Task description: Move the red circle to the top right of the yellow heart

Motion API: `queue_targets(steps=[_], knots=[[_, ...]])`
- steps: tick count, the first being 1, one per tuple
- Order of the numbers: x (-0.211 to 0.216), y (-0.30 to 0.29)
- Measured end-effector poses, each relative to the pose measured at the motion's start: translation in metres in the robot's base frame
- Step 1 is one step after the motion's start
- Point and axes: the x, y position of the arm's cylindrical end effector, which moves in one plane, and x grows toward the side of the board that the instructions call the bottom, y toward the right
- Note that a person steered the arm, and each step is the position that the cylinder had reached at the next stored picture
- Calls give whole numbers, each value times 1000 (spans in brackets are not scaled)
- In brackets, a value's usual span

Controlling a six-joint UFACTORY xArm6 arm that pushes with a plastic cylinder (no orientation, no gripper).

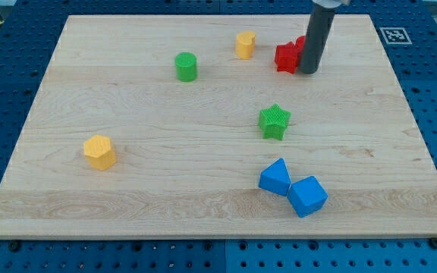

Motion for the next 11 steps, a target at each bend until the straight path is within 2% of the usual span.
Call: queue_targets(steps=[1, 2, 3, 5, 6, 7, 9, 11], knots=[[-4, 30], [-11, 0], [-35, -14], [-49, 3], [-73, -4], [-78, -32], [-72, -19], [-72, -48]])
